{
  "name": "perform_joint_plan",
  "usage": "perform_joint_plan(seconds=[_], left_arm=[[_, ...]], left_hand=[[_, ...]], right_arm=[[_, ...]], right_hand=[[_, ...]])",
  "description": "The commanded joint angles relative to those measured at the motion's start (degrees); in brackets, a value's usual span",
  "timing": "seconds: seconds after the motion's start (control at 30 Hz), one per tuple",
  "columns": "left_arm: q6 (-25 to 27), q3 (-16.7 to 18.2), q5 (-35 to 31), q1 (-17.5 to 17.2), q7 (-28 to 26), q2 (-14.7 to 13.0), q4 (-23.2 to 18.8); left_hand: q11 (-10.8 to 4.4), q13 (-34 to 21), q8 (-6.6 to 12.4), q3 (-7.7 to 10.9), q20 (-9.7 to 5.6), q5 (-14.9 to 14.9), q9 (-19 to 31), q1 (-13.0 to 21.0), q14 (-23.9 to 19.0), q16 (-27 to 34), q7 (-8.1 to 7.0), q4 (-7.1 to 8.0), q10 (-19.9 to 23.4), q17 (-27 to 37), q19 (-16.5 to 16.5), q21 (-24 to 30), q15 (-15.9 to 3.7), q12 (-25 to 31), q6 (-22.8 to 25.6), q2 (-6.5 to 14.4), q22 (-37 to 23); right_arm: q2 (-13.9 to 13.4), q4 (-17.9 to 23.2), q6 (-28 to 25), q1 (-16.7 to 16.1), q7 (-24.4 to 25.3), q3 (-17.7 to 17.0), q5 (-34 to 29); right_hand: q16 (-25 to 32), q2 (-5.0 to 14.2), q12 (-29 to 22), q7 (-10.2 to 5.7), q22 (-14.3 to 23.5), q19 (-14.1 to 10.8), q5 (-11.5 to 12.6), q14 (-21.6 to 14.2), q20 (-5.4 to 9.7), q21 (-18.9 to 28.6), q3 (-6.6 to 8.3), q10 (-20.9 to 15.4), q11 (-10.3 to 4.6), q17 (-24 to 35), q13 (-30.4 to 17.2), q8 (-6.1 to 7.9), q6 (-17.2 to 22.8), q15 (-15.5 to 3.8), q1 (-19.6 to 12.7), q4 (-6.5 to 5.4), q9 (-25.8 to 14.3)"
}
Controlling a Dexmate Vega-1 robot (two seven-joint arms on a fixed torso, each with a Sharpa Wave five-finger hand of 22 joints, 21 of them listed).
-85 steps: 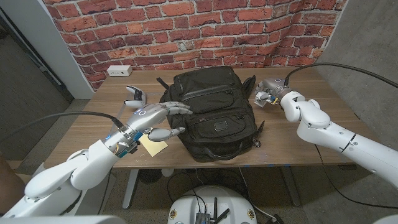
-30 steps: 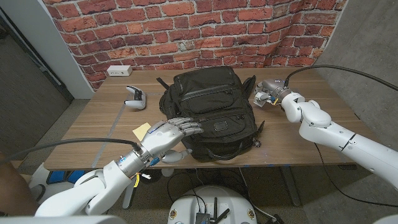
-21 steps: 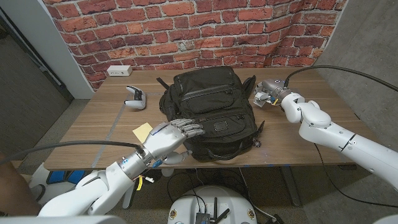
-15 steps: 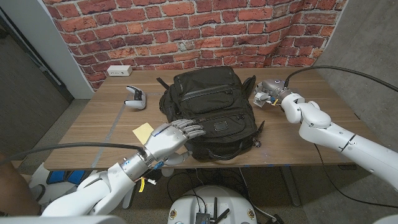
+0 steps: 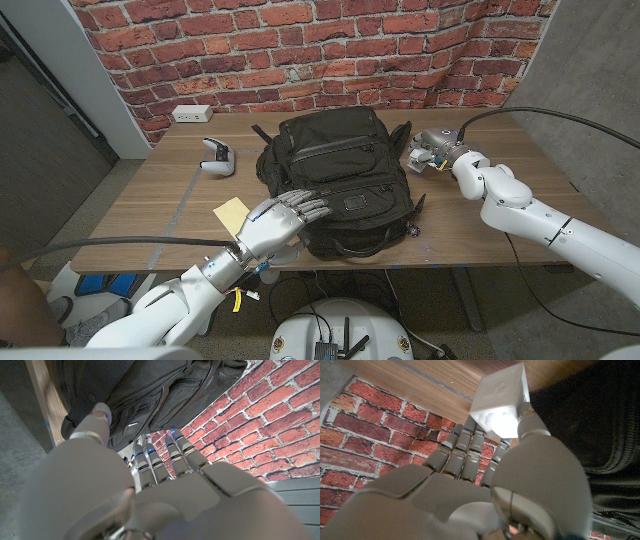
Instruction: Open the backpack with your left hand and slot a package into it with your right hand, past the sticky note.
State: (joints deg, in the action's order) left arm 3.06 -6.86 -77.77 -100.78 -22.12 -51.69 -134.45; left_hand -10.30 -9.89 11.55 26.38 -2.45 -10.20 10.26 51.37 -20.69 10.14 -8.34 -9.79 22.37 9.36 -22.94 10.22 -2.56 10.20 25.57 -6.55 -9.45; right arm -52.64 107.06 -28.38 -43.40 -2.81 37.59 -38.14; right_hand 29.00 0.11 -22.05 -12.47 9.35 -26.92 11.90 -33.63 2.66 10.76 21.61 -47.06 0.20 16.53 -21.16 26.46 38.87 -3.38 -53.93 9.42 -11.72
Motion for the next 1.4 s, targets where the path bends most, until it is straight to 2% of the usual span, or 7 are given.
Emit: perform_joint_plan(seconds=[0.03, 0.7, 1.4], left_arm=[[6.0, -6.1, -1.5, 3.7, -3.9, -2.1, 2.5], [11.6, -15.9, 0.1, 10.3, -7.3, -3.4, 5.5], [13.8, -21.5, 1.6, 15.4, -10.2, -3.6, 7.3]], left_hand=[[0.16, -0.1, 0.55, -0.01, -9.69, -0.4, 0.1, 1.1, -0.8, 0.1, -0.05, -0.13, 0.8, 0.1, -0.8, 0.6, -9.64, 0.6, 1.1, 0.3, -0.2], [0.14, -0.1, 0.74, -0.59, -9.62, -0.7, 0.1, 2.8, -1.6, 0.2, 0.24, -0.16, 2.3, 0.1, -1.9, 0.9, -9.67, 0.8, 2.3, 0.8, -0.3], [0.44, -0.1, 1.10, -1.65, -9.54, -0.8, 0.1, 3.6, -3.3, 0.4, 0.64, 0.16, 4.1, 0.2, -3.3, 1.2, -9.54, 1.0, 4.4, 1.2, -0.3]], right_arm=[[0.1, -0.1, -0.4, -0.4, 1.1, -0.2, 0.2], [-0.6, 0.3, -0.4, -1.4, 2.4, -0.8, 0.9], [-1.6, 1.2, -0.3, -2.8, 3.5, -1.7, 1.3]], right_hand=[[-0.4, 3.35, -0.1, -0.01, 0.1, -0.4, 0.5, -0.5, 5.13, 0.0, 0.04, -12.5, -11.95, 0.2, -0.3, -0.11, 0.4, -9.27, -2.5, -0.34, -0.2], [-0.7, 3.41, 0.1, -0.01, 0.1, -0.4, 0.6, -0.7, 5.13, 0.0, -0.12, -12.7, -11.96, 0.2, -0.4, -0.31, 0.6, -9.24, -2.3, -0.33, -0.2], [-0.8, 3.64, 0.4, -0.01, 0.1, -0.4, 0.7, -0.9, 5.18, 0.0, -0.27, -12.9, -11.95, 0.3, -0.6, -0.56, 0.9, -9.30, -2.2, -0.31, -0.2]])
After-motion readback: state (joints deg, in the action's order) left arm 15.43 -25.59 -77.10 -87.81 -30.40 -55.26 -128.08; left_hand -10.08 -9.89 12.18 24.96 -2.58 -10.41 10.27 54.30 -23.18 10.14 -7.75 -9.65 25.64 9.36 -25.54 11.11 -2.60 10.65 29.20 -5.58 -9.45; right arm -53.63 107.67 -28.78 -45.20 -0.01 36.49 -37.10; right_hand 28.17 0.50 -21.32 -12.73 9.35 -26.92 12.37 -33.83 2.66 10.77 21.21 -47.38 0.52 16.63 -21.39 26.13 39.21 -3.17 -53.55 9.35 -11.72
